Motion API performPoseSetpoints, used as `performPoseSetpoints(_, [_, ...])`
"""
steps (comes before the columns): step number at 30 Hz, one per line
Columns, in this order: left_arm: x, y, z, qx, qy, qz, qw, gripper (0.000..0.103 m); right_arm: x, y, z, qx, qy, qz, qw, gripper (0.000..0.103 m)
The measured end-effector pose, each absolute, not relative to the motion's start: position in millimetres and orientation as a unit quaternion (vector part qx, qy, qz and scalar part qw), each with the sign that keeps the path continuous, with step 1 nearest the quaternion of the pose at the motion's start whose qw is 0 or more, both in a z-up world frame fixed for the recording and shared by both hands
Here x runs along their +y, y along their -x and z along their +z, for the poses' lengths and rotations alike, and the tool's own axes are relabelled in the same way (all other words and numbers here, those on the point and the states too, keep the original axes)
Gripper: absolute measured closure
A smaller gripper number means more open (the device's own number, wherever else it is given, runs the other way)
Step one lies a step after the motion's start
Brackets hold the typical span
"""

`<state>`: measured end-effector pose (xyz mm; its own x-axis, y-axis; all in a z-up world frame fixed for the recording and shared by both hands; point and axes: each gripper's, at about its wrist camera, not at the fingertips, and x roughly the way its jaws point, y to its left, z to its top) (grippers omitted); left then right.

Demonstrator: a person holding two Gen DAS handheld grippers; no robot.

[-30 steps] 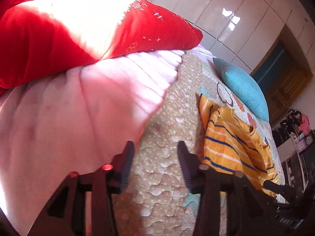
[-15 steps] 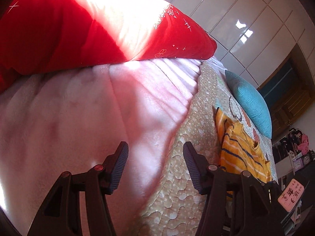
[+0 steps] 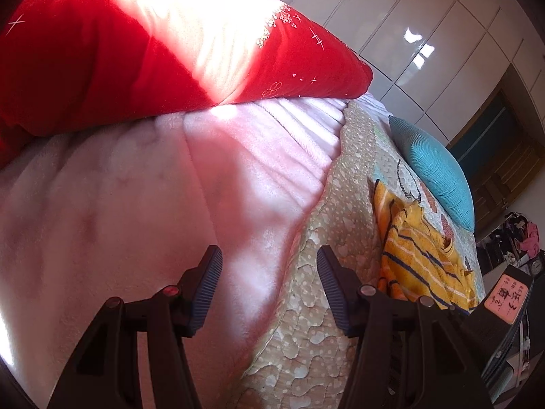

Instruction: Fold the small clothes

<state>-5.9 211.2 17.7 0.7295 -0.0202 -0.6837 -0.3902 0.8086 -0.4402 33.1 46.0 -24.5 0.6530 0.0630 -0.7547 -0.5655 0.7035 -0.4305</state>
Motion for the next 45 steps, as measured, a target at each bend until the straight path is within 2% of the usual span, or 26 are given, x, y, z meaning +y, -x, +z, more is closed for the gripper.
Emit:
performPoseSetpoints(1, [210,6,19,0.351,0.289,0.105,0.885,0.046,45,-30,-23,0.37,0.335,0.186,0.846,0.089])
performPoseSetpoints(2, [210,6,19,0.349,0.288,0.104,0.886,0.046,44,-28,-22,0.367,0.333,0.187,0.848,0.091])
performPoseSetpoints(7, [204,5,20,0.35,0.282,0.099,0.888,0.046,38,-24,-16,0.368,0.32,0.19,0.852,0.089])
performPoseSetpoints(9, [201,4,20,0.351,0.278,0.097,0.889,0.046,33,-16,-12,0.371,0.316,0.202,0.85,0.075])
performPoseSetpoints(10, [201,4,21,0.351,0.276,0.096,0.889,0.046,29,-11,-10,0.37,0.312,0.208,0.85,0.057])
performPoseSetpoints(11, [200,3,22,0.352,0.275,0.094,0.89,0.046,24,-5,-8,0.365,0.309,0.212,0.852,0.045])
performPoseSetpoints(12, [199,3,22,0.352,0.274,0.093,0.89,0.046,18,1,-5,0.359,0.307,0.214,0.855,0.043])
performPoseSetpoints(20, [180,-1,25,0.357,0.261,0.079,0.893,0.046,-59,15,3,0.378,0.258,0.165,0.874,0.042])
performPoseSetpoints(27, [145,-8,34,0.362,0.229,0.05,0.902,0.046,-190,8,12,0.435,0.088,0.086,0.892,0.04])
performPoseSetpoints(31, [117,-13,35,0.37,0.202,0.028,0.907,0.046,-258,19,25,0.429,0.015,0.053,0.902,0.039])
performPoseSetpoints(35, [85,-14,35,0.382,0.166,-0.005,0.909,0.046,-322,28,43,0.407,-0.039,0.016,0.912,0.03])
performPoseSetpoints(39, [48,-8,36,0.38,0.128,-0.04,0.915,0.04,-383,22,44,0.408,-0.122,-0.008,0.905,0.029])
performPoseSetpoints(45, [-11,5,35,0.367,0.099,-0.111,0.918,0.04,-424,-18,31,0.42,-0.217,0.052,0.879,0.028])
